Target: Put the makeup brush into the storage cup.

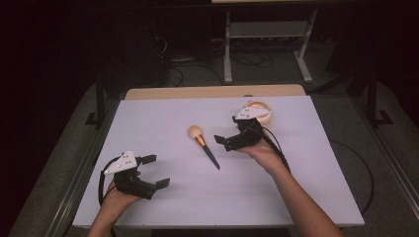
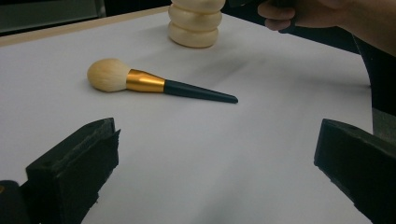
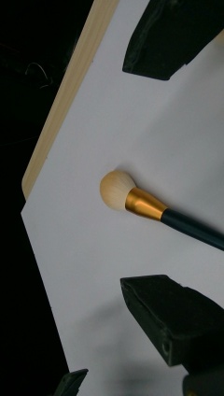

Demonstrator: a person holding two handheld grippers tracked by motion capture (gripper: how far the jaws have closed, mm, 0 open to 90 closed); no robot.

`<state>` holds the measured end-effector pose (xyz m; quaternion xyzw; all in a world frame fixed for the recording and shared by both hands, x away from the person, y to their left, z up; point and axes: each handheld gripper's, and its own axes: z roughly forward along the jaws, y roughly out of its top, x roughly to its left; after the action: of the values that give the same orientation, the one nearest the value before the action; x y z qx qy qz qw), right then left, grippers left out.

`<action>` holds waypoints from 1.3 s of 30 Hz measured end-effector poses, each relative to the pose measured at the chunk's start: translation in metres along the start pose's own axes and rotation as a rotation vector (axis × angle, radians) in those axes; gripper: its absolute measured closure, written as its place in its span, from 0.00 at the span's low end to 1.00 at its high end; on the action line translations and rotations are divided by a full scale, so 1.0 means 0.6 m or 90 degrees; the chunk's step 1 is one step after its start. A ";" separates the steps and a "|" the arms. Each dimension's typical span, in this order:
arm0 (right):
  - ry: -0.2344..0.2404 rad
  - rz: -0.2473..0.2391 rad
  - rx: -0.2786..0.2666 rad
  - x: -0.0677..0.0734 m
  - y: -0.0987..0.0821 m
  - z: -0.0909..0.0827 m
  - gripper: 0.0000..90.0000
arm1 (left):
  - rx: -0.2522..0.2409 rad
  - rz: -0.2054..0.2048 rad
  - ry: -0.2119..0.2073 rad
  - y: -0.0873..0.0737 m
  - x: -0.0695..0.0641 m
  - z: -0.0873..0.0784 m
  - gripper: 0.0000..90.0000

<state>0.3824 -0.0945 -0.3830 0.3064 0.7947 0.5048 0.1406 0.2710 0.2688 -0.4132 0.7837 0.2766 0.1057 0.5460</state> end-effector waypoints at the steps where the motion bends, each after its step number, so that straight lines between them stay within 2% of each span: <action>1: 0.003 0.002 0.004 0.002 0.002 0.004 0.00 | 0.000 -0.001 0.000 0.000 0.000 0.000 0.00; 4: 0.004 -0.005 0.007 0.004 0.004 0.012 0.00 | -0.002 -0.003 0.000 0.000 0.000 0.000 0.00; 22: 0.002 0.010 0.036 0.004 0.012 0.046 0.00 | -0.004 -0.003 -0.001 0.001 0.000 -0.001 0.00; 32: 0.004 0.014 0.067 0.006 0.017 0.069 0.01 | -0.005 -0.005 -0.004 0.001 -0.001 0.000 0.00; 39: 0.003 0.006 0.079 0.003 0.024 0.079 0.01 | -0.002 -0.001 -0.006 0.000 -0.001 0.000 0.00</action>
<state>0.4113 -0.0549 -0.3912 0.3175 0.8234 0.4555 0.1170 0.2708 0.2685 -0.4131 0.7830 0.2747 0.1020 0.5486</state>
